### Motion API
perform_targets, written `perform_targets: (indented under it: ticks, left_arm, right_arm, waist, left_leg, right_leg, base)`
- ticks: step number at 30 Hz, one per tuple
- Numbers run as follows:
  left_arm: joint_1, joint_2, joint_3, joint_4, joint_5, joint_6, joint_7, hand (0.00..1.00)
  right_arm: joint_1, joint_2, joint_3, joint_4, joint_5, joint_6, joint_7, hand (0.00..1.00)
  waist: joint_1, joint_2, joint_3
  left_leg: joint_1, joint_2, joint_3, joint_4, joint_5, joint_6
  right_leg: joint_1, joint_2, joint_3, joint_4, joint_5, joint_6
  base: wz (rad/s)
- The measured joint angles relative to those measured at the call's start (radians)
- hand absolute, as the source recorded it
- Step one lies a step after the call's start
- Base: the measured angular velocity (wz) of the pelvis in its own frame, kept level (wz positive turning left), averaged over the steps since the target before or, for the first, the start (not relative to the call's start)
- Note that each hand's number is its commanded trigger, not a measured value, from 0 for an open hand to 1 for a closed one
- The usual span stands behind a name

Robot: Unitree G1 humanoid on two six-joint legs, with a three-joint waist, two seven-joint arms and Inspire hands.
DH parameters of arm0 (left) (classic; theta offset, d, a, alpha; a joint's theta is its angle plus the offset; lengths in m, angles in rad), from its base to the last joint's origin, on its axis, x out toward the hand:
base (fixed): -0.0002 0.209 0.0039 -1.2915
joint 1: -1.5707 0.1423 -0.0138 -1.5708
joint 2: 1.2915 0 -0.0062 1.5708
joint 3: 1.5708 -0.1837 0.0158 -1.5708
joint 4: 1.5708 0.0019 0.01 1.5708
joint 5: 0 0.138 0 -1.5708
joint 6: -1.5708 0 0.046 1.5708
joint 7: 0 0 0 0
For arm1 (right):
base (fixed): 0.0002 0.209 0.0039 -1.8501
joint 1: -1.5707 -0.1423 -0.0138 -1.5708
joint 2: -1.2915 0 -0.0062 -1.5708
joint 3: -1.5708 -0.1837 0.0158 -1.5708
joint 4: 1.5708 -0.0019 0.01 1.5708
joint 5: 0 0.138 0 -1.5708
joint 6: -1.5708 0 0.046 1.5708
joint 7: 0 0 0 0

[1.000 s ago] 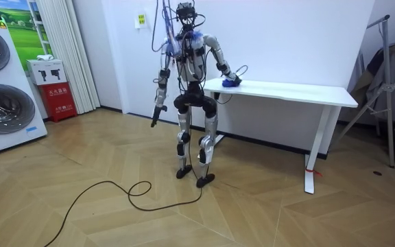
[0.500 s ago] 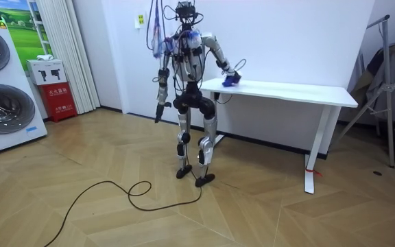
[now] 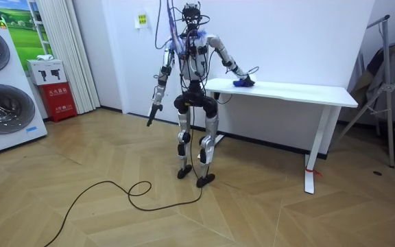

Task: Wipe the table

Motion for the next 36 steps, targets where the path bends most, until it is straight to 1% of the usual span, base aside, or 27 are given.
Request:
perform_targets:
  ticks: [1,2,4,6,7,8,9,10,11,12,13,14,15,16,17,19,20,22,24,25,26,27,28,29,30,33,36]
  left_arm:
    - [-0.002,0.003,0.000,0.000,-0.006,-0.006,0.011,0.00]
    - [-0.002,0.003,-0.001,-0.001,-0.009,-0.016,0.020,0.00]
    - [-0.022,0.003,-0.002,0.000,-0.018,-0.020,0.026,0.00]
    - [-0.067,0.003,-0.014,-0.001,-0.018,-0.021,0.033,0.00]
    - [-0.095,0.002,-0.034,0.003,-0.022,-0.023,0.034,0.00]
    - [-0.110,0.000,-0.064,0.019,-0.027,-0.027,0.034,0.00]
    - [-0.118,-0.002,-0.090,0.019,-0.024,-0.028,0.034,0.00]
    - [-0.119,-0.003,-0.100,0.018,-0.021,-0.028,0.034,0.00]
    - [-0.119,-0.001,-0.121,0.019,-0.020,-0.025,0.034,0.00]
    - [-0.120,0.000,-0.130,0.023,-0.020,-0.021,0.033,0.00]
    - [-0.123,0.000,-0.133,0.044,-0.020,-0.014,0.031,0.00]
    - [-0.124,0.000,-0.135,0.059,-0.019,-0.013,0.030,0.00]
    - [-0.126,0.000,-0.138,0.068,-0.019,-0.010,0.029,0.00]
    - [-0.128,-0.001,-0.141,0.083,-0.019,-0.008,0.021,0.00]
    - [-0.131,-0.001,-0.141,0.095,-0.020,-0.008,0.008,0.00]
    - [-0.128,-0.001,-0.138,0.095,-0.020,-0.008,0.005,0.00]
    - [-0.118,-0.001,-0.139,0.096,-0.021,-0.008,0.005,0.00]
    - [-0.101,-0.001,-0.139,0.095,-0.020,0.001,0.005,0.00]
    - [-0.095,-0.001,-0.138,0.095,-0.020,0.005,0.005,0.00]
    - [-0.090,-0.003,-0.137,0.095,-0.020,0.005,0.006,0.00]
    - [-0.091,-0.004,-0.134,0.095,-0.019,0.005,0.008,0.00]
    - [-0.088,-0.003,-0.130,0.095,-0.017,0.004,0.009,0.00]
    - [-0.089,-0.003,-0.112,0.092,-0.015,0.001,0.011,0.00]
    - [-0.086,-0.003,-0.092,0.085,-0.013,-0.008,0.017,0.00]
    - [-0.086,-0.003,-0.069,0.076,-0.004,-0.013,0.018,0.00]
    - [-0.087,-0.001,-0.049,0.045,-0.005,-0.022,0.043,0.00]
    - [-0.093,-0.001,-0.054,0.043,-0.007,-0.024,0.057,0.00]
  right_arm:
    - [0.033,-0.001,-0.011,0.001,0.018,0.001,-0.001,1.00]
    - [0.056,-0.002,-0.010,-0.001,0.026,0.003,-0.002,1.00]
    - [0.076,-0.002,-0.010,-0.011,0.023,0.005,-0.004,1.00]
    - [0.066,-0.002,-0.007,-0.021,0.023,0.014,-0.011,1.00]
    - [0.037,-0.003,0.017,-0.021,0.023,0.034,-0.014,1.00]
    - [-0.005,-0.002,0.066,-0.023,0.023,0.063,-0.023,1.00]
    - [-0.050,0.000,0.119,-0.025,0.012,0.097,-0.031,1.00]
    - [-0.073,0.001,0.149,-0.026,0.006,0.114,-0.032,1.00]
    - [-0.128,0.011,0.216,-0.029,-0.023,0.145,-0.034,1.00]
    - [-0.157,0.020,0.254,-0.030,-0.038,0.156,-0.034,1.00]
    - [-0.211,0.041,0.311,-0.042,-0.072,0.172,-0.024,1.00]
    - [-0.255,0.068,0.350,-0.073,-0.115,0.180,-0.015,1.00]
    - [-0.272,0.081,0.366,-0.097,-0.133,0.180,-0.012,1.00]
    - [-0.307,0.101,0.405,-0.130,-0.161,0.174,-0.008,1.00]
    - [-0.333,0.110,0.427,-0.136,-0.193,0.155,0.000,1.00]
    - [-0.348,0.110,0.424,-0.135,-0.205,0.133,0.009,1.00]
    - [-0.350,0.110,0.424,-0.135,-0.213,0.125,0.011,1.00]
    - [-0.327,0.104,0.422,-0.129,-0.230,0.119,0.011,1.00]
    - [-0.254,0.099,0.393,-0.126,-0.260,0.114,0.008,1.00]
    - [-0.195,0.099,0.338,-0.141,-0.238,0.072,-0.011,1.00]
    - [-0.149,0.101,0.309,-0.139,-0.220,0.035,-0.023,1.00]
    - [-0.125,0.102,0.283,-0.139,-0.215,0.018,-0.027,1.00]
    - [-0.070,0.107,0.224,-0.140,-0.213,-0.009,-0.037,1.00]
    - [-0.021,0.112,0.178,-0.140,-0.214,-0.029,-0.051,1.00]
    - [0.022,0.114,0.126,-0.140,-0.216,-0.047,-0.057,1.00]
    - [0.104,0.104,0.037,-0.139,-0.212,-0.049,-0.082,1.00]
    - [0.125,0.096,0.028,-0.138,-0.214,-0.043,-0.107,1.00]
  waist:
    - [-0.014,-0.001,-0.0011]
    - [-0.022,-0.001,-0.0057]
    - [-0.039,0.001,-0.0080]
    - [-0.042,0.010,-0.0036]
    - [-0.026,0.020,0.0037]
    - [-0.002,0.036,0.0045]
    - [0.018,0.050,0.0054]
    - [0.025,0.053,0.0035]
    - [0.043,0.057,0.0024]
    - [0.054,0.059,0.0021]
    - [0.080,0.061,0.0015]
    - [0.101,0.063,0.0016]
    - [0.115,0.064,0.0036]
    - [0.137,0.067,0.0100]
    - [0.157,0.070,0.0135]
    - [0.186,0.068,0.0134]
    - [0.191,0.064,0.0131]
    - [0.184,0.056,0.0164]
    - [0.167,0.046,0.0153]
    - [0.155,0.041,0.0151]
    - [0.126,0.040,0.0147]
    - [0.105,0.039,0.0142]
    - [0.080,0.035,0.0136]
    - [0.065,0.034,0.0105]
    - [0.040,0.025,0.0049]
    - [0.004,0.016,-0.0056]
    - [-0.013,0.019,-0.0067]
  left_leg:
    - [0.019,0.000,0.015,-0.002,0.000,0.000]
    - [0.035,0.000,0.020,-0.004,-0.002,0.002]
    - [0.045,0.001,0.024,-0.004,-0.008,0.003]
    - [0.038,0.008,0.045,-0.003,-0.023,0.010]
    - [0.035,0.014,0.071,-0.005,-0.025,0.010]
    - [0.036,0.024,0.106,-0.007,-0.028,0.009]
    - [0.032,0.033,0.131,-0.001,-0.035,0.003]
    - [0.026,0.037,0.139,0.004,-0.035,0.003]
    - [0.016,0.044,0.155,0.006,-0.031,-0.002]
    - [0.011,0.047,0.158,0.006,-0.029,-0.004]
    - [-0.004,0.053,0.170,0.009,-0.023,-0.005]
    - [-0.016,0.057,0.176,0.015,-0.020,-0.009]
    - [-0.022,0.060,0.177,0.016,-0.017,-0.013]
    - [-0.024,0.065,0.178,0.015,-0.009,-0.021]
    - [-0.024,0.071,0.172,0.013,-0.006,-0.025]
    - [-0.027,0.069,0.149,0.000,0.001,-0.033]
    - [-0.030,0.063,0.125,-0.008,0.005,-0.036]
    - [-0.032,0.059,0.094,-0.016,0.011,-0.039]
    - [-0.032,0.055,0.076,-0.014,0.011,-0.040]
    - [-0.028,0.055,0.076,-0.014,0.011,-0.040]
    - [-0.017,0.052,0.065,-0.013,0.011,-0.040]
    - [-0.010,0.047,0.060,-0.013,0.011,-0.040]
    - [0.009,0.035,0.058,-0.016,0.010,-0.039]
    - [0.026,0.032,0.066,-0.018,0.007,-0.033]
    - [0.038,0.023,0.069,-0.019,0.002,-0.025]
    - [0.051,0.017,0.070,-0.018,-0.011,-0.006]
    - [0.055,0.014,0.076,-0.013,-0.019,0.005]
  right_leg:
    - [0.013,-0.001,0.015,0.000,-0.001,0.001]
    - [0.023,0.002,0.029,0.000,-0.001,0.002]
    - [0.028,0.002,0.034,0.001,-0.003,0.005]
    - [0.014,0.006,0.048,0.002,-0.006,0.011]
    - [0.002,0.010,0.078,0.004,-0.003,0.013]
    - [-0.015,0.014,0.104,0.016,0.004,0.009]
    - [-0.035,0.014,0.106,0.033,0.007,0.004]
    - [-0.046,0.015,0.109,0.039,0.009,0.001]
    - [-0.066,0.022,0.129,0.043,0.016,-0.007]
    - [-0.079,0.026,0.139,0.046,0.019,-0.012]
    - [-0.104,0.033,0.155,0.053,0.024,-0.020]
    - [-0.122,0.043,0.158,0.051,0.029,-0.028]
    - [-0.130,0.046,0.158,0.051,0.031,-0.033]
    - [-0.135,0.047,0.153,0.048,0.033,-0.039]
    - [-0.133,0.050,0.144,0.035,0.033,-0.044]
    - [-0.130,0.049,0.123,0.033,0.022,-0.049]
    - [-0.127,0.046,0.101,0.035,0.013,-0.050]
    - [-0.114,0.045,0.075,0.028,0.007,-0.049]
    - [-0.092,0.043,0.049,0.014,0.003,-0.044]
    - [-0.084,0.040,0.042,0.015,-0.001,-0.038]
    - [-0.062,0.036,0.026,0.004,-0.002,-0.037]
    - [-0.045,0.034,0.015,-0.004,-0.004,-0.034]
    - [-0.019,0.026,0.010,-0.006,-0.013,-0.020]
    - [0.000,0.021,0.011,-0.010,-0.017,-0.013]
    - [0.018,0.017,0.012,-0.017,-0.023,-0.008]
    - [0.029,0.012,0.016,-0.008,-0.029,0.003]
    - [0.034,0.008,0.023,0.003,-0.023,0.012]
  base:
    - [-0.41]
    - [-0.45]
    - [-0.42]
    - [-0.50]
    - [-0.84]
    - [-1.04]
    - [-0.83]
    - [-0.61]
    - [-0.44]
    - [-0.56]
    - [-0.43]
    - [-0.32]
    - [-0.11]
    - [0.07]
    - [0.19]
    - [0.50]
    - [0.57]
    - [0.56]
    - [0.54]
    - [0.39]
    - [0.43]
    - [0.50]
    - [0.39]
    - [0.27]
    - [0.09]
    - [-0.01]
    - [-0.15]
